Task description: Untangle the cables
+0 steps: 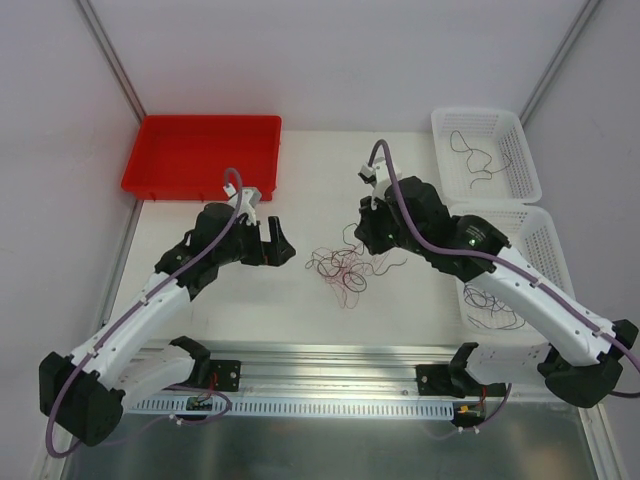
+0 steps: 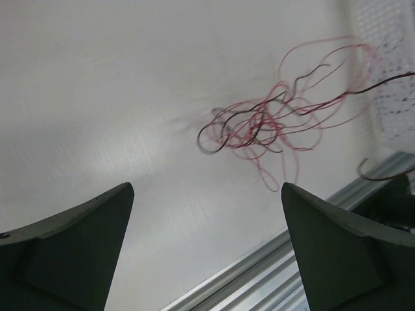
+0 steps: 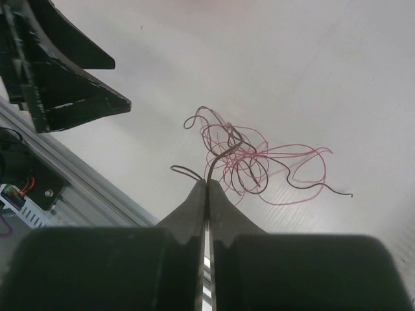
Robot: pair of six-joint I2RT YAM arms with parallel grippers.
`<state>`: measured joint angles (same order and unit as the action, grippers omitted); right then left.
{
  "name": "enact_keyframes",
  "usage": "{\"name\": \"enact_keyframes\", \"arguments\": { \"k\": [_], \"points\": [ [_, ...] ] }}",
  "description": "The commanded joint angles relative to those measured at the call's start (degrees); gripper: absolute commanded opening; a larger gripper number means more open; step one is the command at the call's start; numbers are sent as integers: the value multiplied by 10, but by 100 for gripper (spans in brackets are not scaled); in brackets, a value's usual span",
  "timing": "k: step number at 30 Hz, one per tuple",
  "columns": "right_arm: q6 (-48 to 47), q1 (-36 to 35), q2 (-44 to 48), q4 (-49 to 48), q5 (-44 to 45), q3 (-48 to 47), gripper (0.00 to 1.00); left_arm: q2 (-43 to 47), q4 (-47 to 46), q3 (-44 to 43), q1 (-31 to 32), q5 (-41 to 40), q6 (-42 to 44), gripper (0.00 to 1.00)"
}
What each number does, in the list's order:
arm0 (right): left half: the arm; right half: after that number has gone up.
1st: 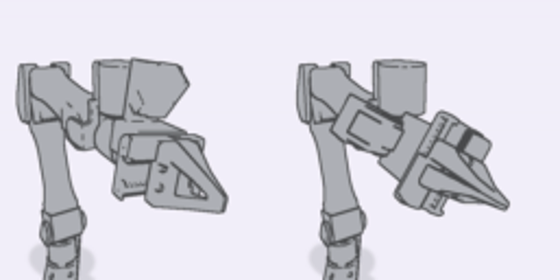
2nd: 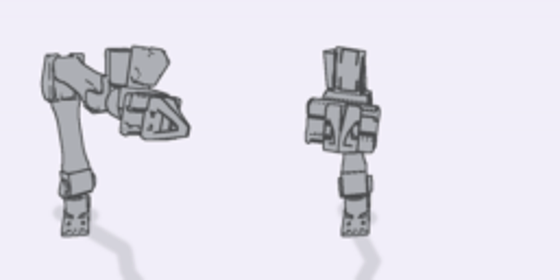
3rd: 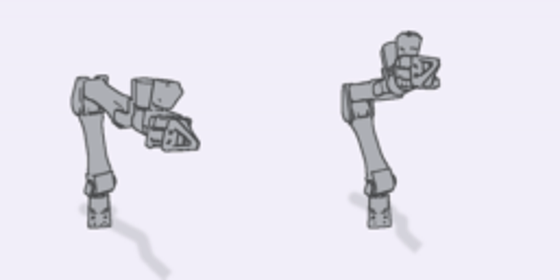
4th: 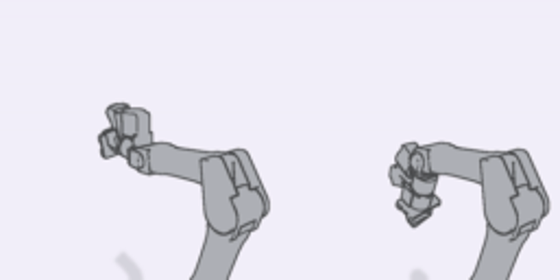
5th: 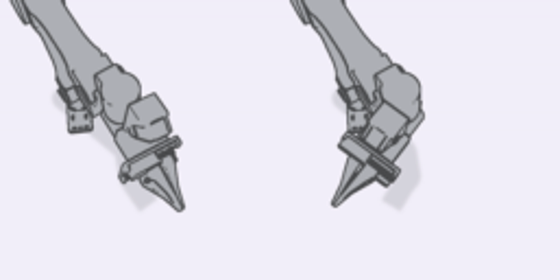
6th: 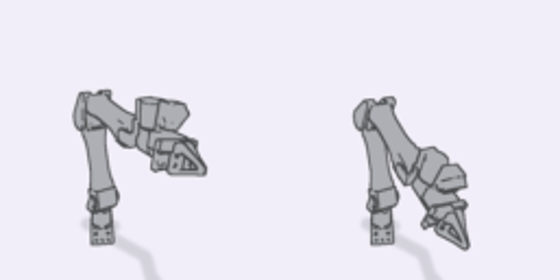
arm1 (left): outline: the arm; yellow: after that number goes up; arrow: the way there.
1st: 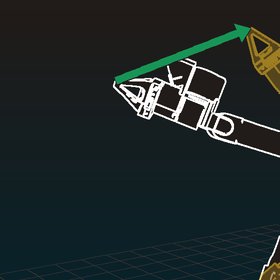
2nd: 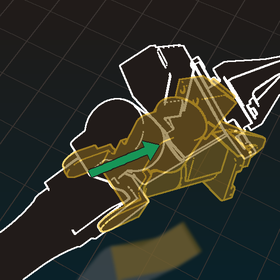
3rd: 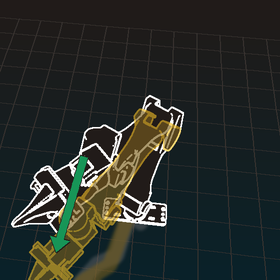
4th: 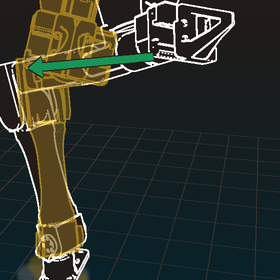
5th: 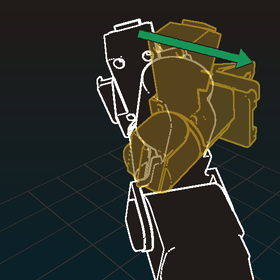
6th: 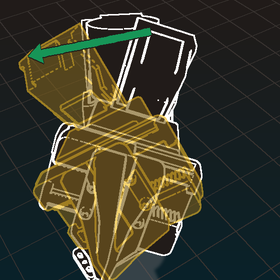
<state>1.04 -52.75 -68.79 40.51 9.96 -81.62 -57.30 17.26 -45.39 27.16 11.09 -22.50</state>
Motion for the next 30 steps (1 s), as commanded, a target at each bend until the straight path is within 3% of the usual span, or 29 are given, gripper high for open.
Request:
{"name": "enact_keyframes", "arguments": {
  "k": [1,6,11,22,26,30],
  "points": [
    [-30,-9,4,-3,-20,8,1,57,-98,32,28,33,-106,99],
    [-39,-22,9,-25,-42,26,1,65,-163,44,106,-36,-148,99],
    [-32,-32,17,-43,-52,36,1,13,-217,39,182,-92,-154,99],
    [-13,-56,29,-77,-55,52,1,-94,-318,37,246,-245,-186,96],
    [2,-62,34,-83,-55,50,1,-137,-371,56,256,-280,-217,87],
    [9,-67,42,-87,-55,52,1,-171,-412,56,265,-317,-232,69]
  ]
}}
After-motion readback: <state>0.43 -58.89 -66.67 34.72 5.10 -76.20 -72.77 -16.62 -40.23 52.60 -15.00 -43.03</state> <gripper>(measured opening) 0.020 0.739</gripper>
